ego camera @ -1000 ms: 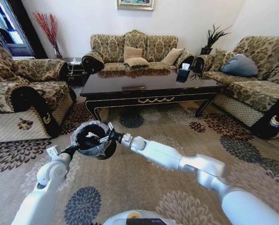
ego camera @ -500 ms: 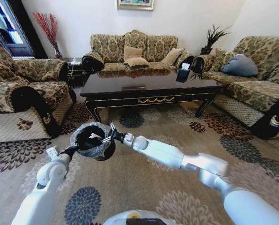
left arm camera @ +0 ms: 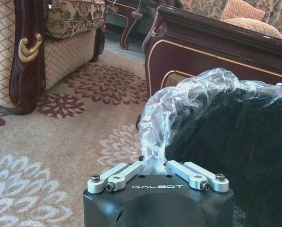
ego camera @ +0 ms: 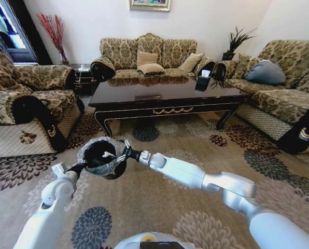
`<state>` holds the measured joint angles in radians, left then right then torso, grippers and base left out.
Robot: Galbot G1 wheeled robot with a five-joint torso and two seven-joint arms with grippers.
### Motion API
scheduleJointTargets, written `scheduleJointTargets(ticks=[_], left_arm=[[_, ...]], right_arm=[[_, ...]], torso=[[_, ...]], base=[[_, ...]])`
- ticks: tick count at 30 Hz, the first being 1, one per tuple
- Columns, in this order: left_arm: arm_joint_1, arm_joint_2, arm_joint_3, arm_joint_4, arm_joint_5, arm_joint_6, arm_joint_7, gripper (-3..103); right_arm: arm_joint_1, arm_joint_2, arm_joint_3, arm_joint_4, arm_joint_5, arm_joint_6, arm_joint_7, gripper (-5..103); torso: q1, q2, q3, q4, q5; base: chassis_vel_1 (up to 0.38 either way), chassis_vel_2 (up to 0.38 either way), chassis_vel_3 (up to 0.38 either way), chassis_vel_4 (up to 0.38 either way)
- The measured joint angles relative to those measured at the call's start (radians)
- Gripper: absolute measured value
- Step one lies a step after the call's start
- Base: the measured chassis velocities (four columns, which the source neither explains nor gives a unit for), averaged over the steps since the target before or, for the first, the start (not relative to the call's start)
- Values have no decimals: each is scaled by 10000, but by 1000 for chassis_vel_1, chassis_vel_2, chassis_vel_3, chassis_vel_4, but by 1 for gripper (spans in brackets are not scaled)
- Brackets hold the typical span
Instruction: Move to the front of the table and pick up the trash from the floor, then place it into the trash bin.
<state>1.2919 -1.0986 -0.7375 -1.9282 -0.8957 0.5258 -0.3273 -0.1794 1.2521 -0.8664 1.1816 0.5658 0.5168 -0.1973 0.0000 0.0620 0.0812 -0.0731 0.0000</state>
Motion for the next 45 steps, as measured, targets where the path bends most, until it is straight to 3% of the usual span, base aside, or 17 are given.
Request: scheduleJointTargets(ticks=[45], left_arm=[[-12, -59, -66, -25, 15, -14, -8, 3]], right_arm=[[-85, -92, 86, -195, -302, 209, -491, 100]], torso=[[0, -1, 0, 0, -1]], base=[[0, 0, 0, 0]])
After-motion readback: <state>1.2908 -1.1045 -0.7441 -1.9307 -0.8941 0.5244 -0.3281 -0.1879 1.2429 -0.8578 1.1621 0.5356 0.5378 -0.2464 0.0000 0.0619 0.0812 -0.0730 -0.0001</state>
